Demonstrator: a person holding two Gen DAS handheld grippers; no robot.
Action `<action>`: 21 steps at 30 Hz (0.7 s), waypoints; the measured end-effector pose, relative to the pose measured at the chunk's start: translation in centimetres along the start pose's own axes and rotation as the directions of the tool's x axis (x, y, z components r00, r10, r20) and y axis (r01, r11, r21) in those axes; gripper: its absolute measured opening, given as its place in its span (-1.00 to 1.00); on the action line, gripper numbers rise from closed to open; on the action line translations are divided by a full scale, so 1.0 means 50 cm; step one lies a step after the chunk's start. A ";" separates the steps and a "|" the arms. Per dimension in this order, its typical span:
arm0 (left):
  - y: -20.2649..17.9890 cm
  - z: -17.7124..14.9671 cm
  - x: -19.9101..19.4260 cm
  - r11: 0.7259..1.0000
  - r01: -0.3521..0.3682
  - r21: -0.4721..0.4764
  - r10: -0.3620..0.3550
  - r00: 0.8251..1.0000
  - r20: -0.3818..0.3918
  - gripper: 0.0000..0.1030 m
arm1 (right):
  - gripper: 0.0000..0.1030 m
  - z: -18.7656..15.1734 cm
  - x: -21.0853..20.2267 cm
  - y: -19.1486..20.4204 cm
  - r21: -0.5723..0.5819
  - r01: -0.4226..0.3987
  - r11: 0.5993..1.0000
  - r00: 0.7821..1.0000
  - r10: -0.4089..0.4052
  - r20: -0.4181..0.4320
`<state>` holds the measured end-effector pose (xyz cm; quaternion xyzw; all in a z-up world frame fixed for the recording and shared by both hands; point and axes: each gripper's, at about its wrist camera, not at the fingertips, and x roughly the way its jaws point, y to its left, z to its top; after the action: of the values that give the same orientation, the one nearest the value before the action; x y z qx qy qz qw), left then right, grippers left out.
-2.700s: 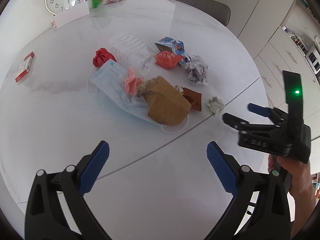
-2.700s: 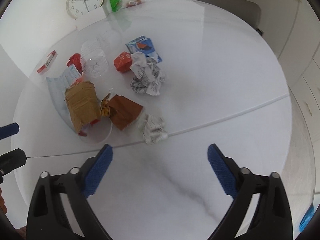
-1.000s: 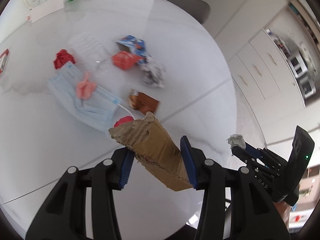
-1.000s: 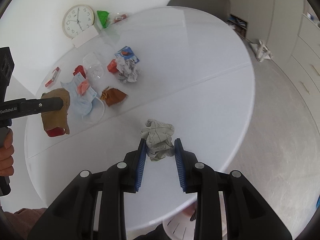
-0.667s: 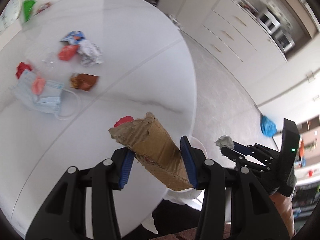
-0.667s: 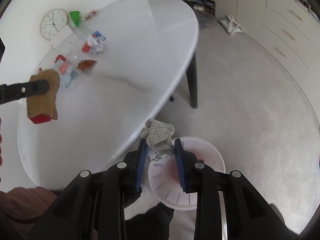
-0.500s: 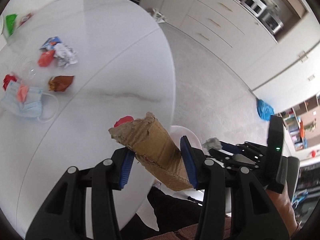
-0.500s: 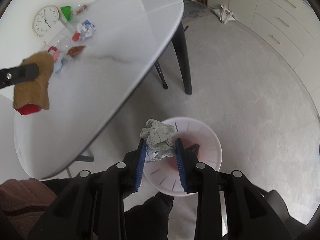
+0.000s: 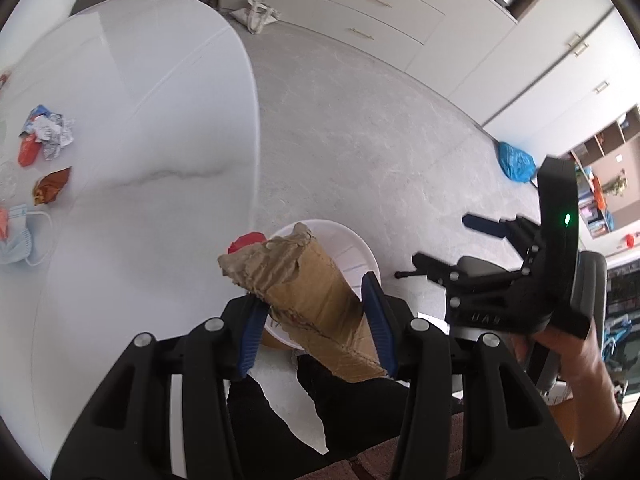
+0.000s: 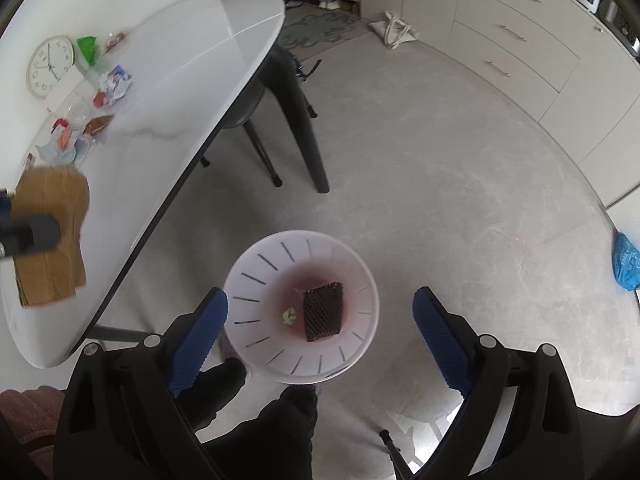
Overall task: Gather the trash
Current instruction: 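Carry cardboard and newspaper to the bin and open both tools, then return both tools to the table and grasp pink tissue with left tool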
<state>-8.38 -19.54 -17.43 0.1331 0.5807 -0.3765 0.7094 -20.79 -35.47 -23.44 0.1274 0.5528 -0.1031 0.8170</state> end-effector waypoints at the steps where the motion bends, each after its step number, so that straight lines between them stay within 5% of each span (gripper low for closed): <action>1: -0.007 -0.001 0.003 1.000 0.001 0.003 -0.001 1.000 -0.002 -0.05 | 0.83 0.001 -0.005 -0.007 0.005 0.004 1.000 1.000 -0.004 0.007; 8: -0.046 -0.010 0.008 0.999 -0.021 0.032 0.021 1.000 -0.001 0.69 | 0.85 0.002 -0.035 -0.040 0.028 0.010 1.000 0.999 -0.011 0.041; 21: -0.025 -0.019 -0.006 0.998 -0.048 -0.038 0.049 0.999 0.012 0.80 | 0.86 0.006 -0.043 -0.026 0.012 0.001 1.000 0.999 -0.002 0.050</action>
<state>-9.91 -19.69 -17.14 0.1313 0.5799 -0.3489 0.7244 -21.73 -36.74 -21.45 0.1293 0.5319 -0.1102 0.8296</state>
